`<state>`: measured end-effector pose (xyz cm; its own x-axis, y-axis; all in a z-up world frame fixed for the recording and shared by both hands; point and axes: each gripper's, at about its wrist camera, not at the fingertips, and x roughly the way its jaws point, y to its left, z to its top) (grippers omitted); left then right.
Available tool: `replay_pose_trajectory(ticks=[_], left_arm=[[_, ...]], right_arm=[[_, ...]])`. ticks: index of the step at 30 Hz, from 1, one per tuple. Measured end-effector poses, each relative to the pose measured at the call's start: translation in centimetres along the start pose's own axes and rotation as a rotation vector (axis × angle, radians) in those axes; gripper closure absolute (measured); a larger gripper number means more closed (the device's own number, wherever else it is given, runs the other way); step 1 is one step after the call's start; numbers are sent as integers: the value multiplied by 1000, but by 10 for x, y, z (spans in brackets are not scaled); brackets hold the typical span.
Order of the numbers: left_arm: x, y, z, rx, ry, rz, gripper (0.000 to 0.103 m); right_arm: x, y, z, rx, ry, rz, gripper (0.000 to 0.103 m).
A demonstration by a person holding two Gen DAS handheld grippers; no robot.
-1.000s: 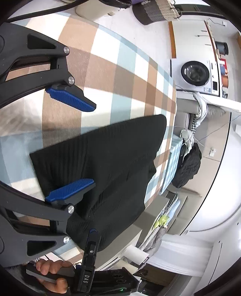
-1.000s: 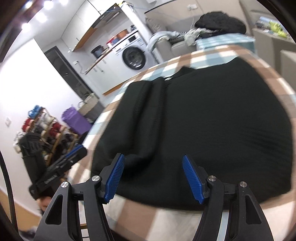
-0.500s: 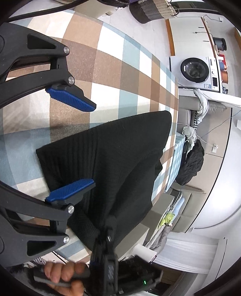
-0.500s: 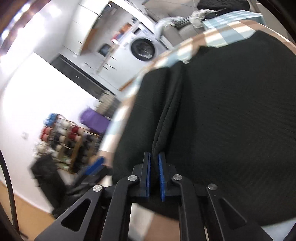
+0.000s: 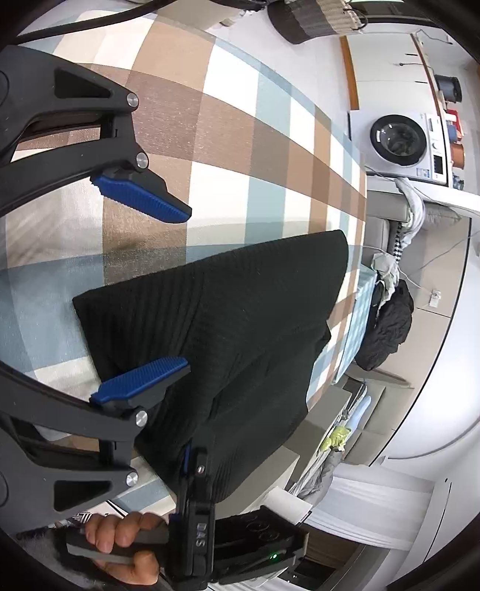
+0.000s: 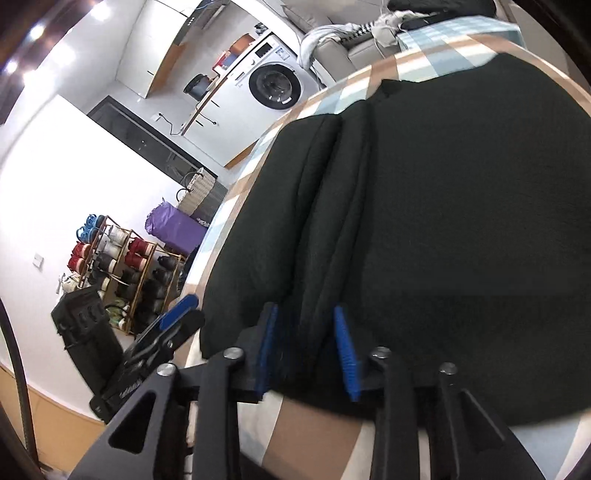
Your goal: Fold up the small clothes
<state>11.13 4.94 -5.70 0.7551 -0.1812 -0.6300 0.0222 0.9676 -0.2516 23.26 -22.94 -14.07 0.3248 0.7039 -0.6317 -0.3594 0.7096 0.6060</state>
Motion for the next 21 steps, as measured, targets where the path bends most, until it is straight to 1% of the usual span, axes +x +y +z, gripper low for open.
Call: replay_pose_trajectory(ticks=[2, 3, 4, 5, 6, 8, 9, 11, 14, 15, 16, 17, 18, 19, 21], left_arm=[[0, 2, 0, -7, 0, 3, 30], [-1, 3, 0, -9, -2, 3, 30], [-2, 4, 1, -11, -5, 5, 30], [-3, 5, 1, -14, -9, 9, 30], [-3, 5, 2, -17, -12, 10, 30], [-5, 8, 2, -28, -17, 3, 30], [-6, 9, 3, -30, -18, 1, 30], [-4, 9, 3, -32, -10, -4, 30], [0, 9, 1, -27, 11, -4, 30], [1, 8, 0, -19, 18, -2, 30], [2, 7, 0, -14, 21, -1, 30], [3, 5, -1, -5, 29, 0, 30], [5, 4, -1, 4, 39, 1, 30], [7, 3, -2, 9, 45, 0, 30], [10, 0, -4, 33, 61, 8, 30]], right_arm=[[8, 4, 2, -12, -2, -15, 71], [12, 5, 3, -20, -12, -27, 80], [15, 8, 3, -35, -18, -49, 96], [14, 9, 4, -53, -25, -59, 97], [9, 15, 2, -76, -50, -45, 98], [-3, 21, 0, -83, -64, 22, 99], [-9, 25, -3, -85, -70, 39, 99], [-16, 27, -8, -96, -78, 11, 99], [-3, 10, -12, -68, -33, -84, 99], [4, 5, -13, -68, -3, -112, 98], [5, 3, -14, -78, 4, -111, 95], [0, 2, -14, -78, -8, -115, 92], [-3, 5, -13, -86, -14, -130, 87], [-8, 8, -12, -101, -34, -136, 77], [-20, 10, -10, -97, -95, -130, 68]])
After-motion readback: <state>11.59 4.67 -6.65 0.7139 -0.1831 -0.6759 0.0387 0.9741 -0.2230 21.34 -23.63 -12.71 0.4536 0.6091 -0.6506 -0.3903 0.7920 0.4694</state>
